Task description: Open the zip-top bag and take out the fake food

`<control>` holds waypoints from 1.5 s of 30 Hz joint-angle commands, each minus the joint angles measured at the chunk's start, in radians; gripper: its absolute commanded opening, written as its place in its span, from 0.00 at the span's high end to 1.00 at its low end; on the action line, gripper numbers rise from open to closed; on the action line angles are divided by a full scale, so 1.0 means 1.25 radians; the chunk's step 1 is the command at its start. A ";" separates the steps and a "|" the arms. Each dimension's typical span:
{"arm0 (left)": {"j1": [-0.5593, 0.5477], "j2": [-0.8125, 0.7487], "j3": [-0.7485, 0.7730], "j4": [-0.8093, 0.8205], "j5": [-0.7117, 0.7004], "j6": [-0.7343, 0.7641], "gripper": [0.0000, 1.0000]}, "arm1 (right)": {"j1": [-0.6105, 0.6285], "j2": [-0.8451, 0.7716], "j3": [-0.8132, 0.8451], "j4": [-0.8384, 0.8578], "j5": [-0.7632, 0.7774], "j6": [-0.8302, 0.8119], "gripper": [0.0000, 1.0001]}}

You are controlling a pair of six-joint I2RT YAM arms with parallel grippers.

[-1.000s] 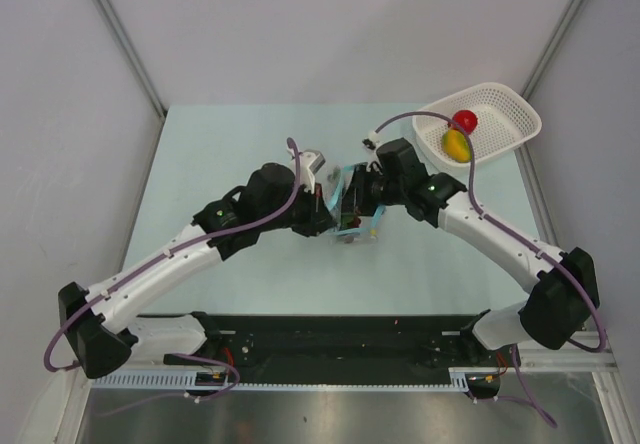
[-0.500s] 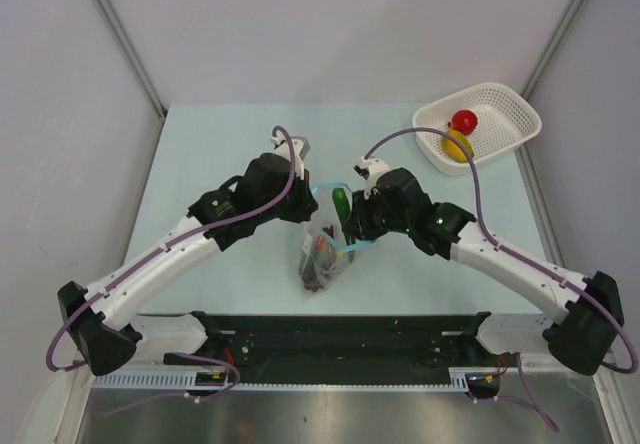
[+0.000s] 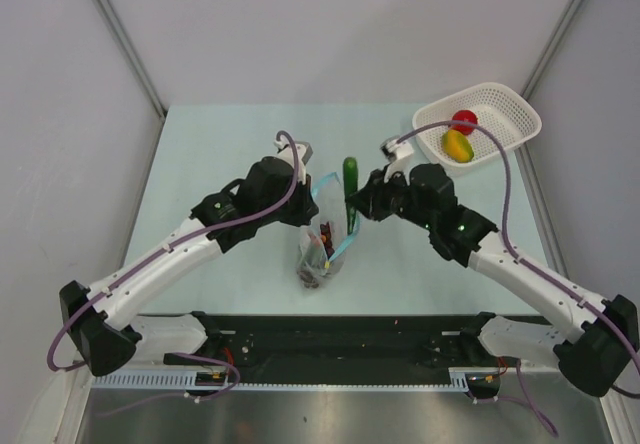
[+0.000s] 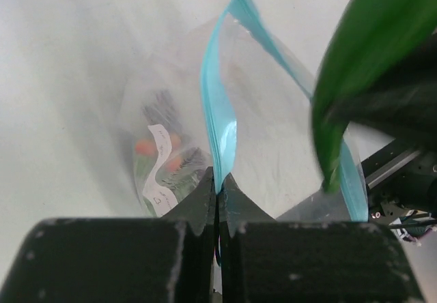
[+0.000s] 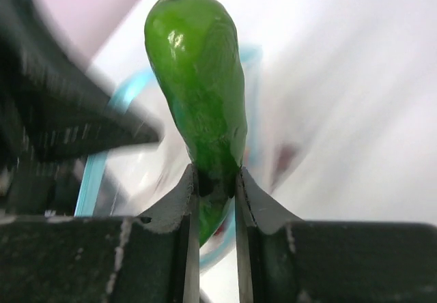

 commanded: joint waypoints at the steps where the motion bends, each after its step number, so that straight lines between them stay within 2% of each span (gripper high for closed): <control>1: 0.006 -0.022 -0.028 0.039 0.024 0.014 1.00 | -0.098 -0.069 0.009 0.164 0.187 0.081 1.00; 4: 0.006 -0.017 -0.040 0.058 0.055 0.013 1.00 | -0.219 -0.066 0.021 0.160 0.316 0.126 1.00; 6: 0.006 -0.016 -0.043 0.072 0.089 0.015 1.00 | -0.312 -0.019 0.030 0.150 0.305 0.160 1.00; 7: 0.006 -0.015 -0.043 0.085 0.109 0.018 1.00 | -0.399 0.000 0.039 0.145 0.292 0.165 1.00; 9: 0.006 -0.013 -0.039 0.096 0.127 0.031 1.00 | -0.467 0.066 0.046 0.154 0.261 0.159 1.00; 10: 0.006 -0.010 -0.037 0.101 0.135 0.035 1.00 | -0.533 0.094 0.058 0.156 0.248 0.156 1.00; 14: 0.005 0.012 -0.022 0.114 0.188 0.057 1.00 | -0.656 0.218 0.095 0.172 0.206 0.140 1.00; 20: 0.006 0.041 0.025 0.090 0.219 0.089 1.00 | -0.747 0.419 0.184 0.174 0.153 0.155 0.94; 22: 0.006 0.049 0.032 0.080 0.221 0.093 1.00 | -0.757 0.482 0.226 0.158 0.143 0.160 0.92; 26: 0.006 0.057 0.033 0.076 0.230 0.095 1.00 | -0.763 0.549 0.288 0.131 0.107 0.161 0.73; 28: 0.006 0.059 0.038 0.075 0.226 0.095 1.00 | -0.764 0.567 0.320 0.120 0.087 0.163 0.67; 29: 0.006 0.057 0.038 0.075 0.226 0.095 1.00 | -0.764 0.570 0.325 0.115 0.074 0.164 0.56; 30: 0.006 0.057 0.042 0.077 0.226 0.095 1.00 | -0.764 0.571 0.331 0.104 0.069 0.165 0.50; 31: 0.006 0.059 0.043 0.076 0.225 0.094 1.00 | -0.763 0.571 0.352 0.088 0.070 0.165 0.37; 33: 0.006 0.061 0.052 0.076 0.224 0.093 1.00 | -0.762 0.555 0.367 0.017 0.089 0.164 0.26; 39: 0.006 0.065 0.055 0.094 0.215 0.072 1.00 | -0.717 0.440 0.395 -0.216 0.075 0.174 0.23; 42: 0.006 0.065 0.053 0.113 0.214 0.058 1.00 | -0.638 0.343 0.394 -0.318 0.067 0.149 0.25; 45: 0.006 0.061 0.054 0.119 0.186 0.039 1.00 | -0.511 0.248 0.384 -0.386 0.067 0.104 0.27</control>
